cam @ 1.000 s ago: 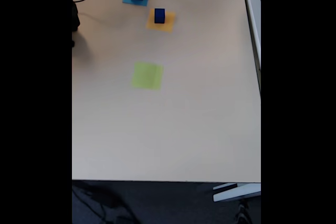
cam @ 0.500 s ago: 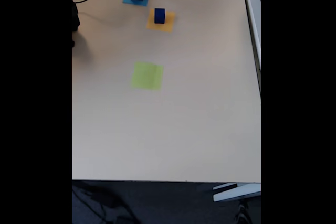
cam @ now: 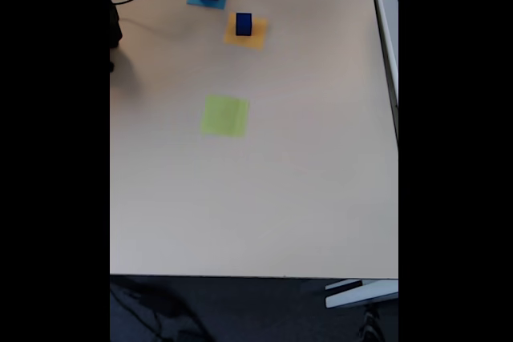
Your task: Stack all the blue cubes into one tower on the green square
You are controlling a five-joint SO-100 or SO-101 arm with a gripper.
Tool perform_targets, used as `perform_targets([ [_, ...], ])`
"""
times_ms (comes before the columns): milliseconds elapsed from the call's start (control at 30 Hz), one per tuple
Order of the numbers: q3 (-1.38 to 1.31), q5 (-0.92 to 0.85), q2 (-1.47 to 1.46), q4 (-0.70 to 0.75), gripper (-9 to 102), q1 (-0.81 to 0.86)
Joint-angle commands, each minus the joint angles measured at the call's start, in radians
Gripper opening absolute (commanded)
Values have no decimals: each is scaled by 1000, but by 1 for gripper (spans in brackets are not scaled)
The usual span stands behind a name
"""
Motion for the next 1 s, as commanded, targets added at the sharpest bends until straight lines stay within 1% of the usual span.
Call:
perform_targets([
  [0,-52,-11,6,8,11,-2],
  [233,-64,-38,0,31,8,5],
  [467,-77,-44,0,43,10,11],
  [633,-106,-57,-5,77,10,18],
  [967,-137,-48,-35,78,10,14],
])
